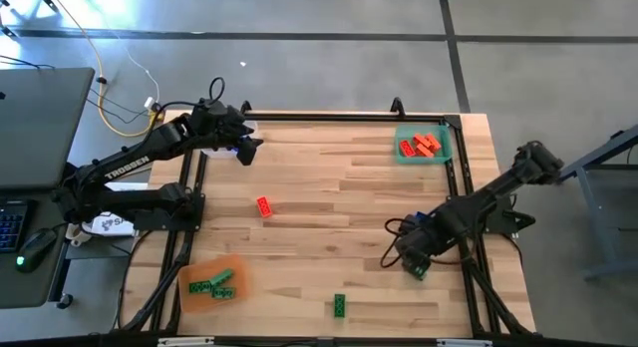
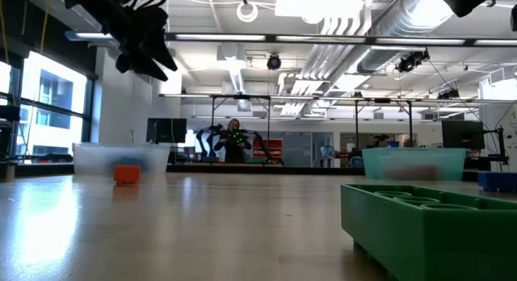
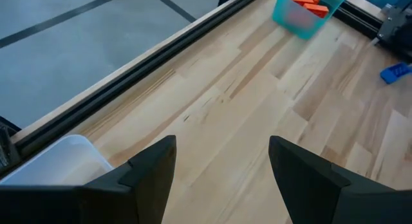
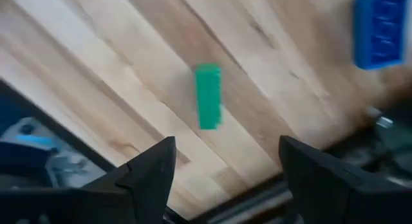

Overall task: Sort & place blocks by color
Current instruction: Put the right green game piece into the orange bin

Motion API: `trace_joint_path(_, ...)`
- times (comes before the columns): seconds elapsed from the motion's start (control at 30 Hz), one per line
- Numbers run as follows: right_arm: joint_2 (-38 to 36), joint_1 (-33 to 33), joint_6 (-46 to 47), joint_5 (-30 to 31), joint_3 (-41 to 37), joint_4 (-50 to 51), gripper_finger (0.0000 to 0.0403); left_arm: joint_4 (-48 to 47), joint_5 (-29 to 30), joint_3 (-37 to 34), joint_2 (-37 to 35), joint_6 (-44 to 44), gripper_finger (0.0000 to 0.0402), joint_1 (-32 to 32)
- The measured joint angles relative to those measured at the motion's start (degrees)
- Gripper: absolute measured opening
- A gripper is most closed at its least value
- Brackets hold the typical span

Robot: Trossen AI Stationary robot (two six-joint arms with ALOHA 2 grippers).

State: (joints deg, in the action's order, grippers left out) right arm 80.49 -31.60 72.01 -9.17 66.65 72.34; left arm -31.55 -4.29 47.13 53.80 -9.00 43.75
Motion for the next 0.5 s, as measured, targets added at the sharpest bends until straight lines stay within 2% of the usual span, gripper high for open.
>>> trace_joint_path(0.27, -1.0, -2.1, 0.5, -1.8, -9.4, -13.1, 0.0277, 0.0, 0.0, 0.0, 0.0, -0.9, 0.0236, 0.0)
trace_joint_path(0.5, -1.0, -3.6, 6.4, -2.1, -16.4, -22.5, 0.0277, 0.0, 0.0, 0.0, 0.0, -0.9, 0.0236, 0.0)
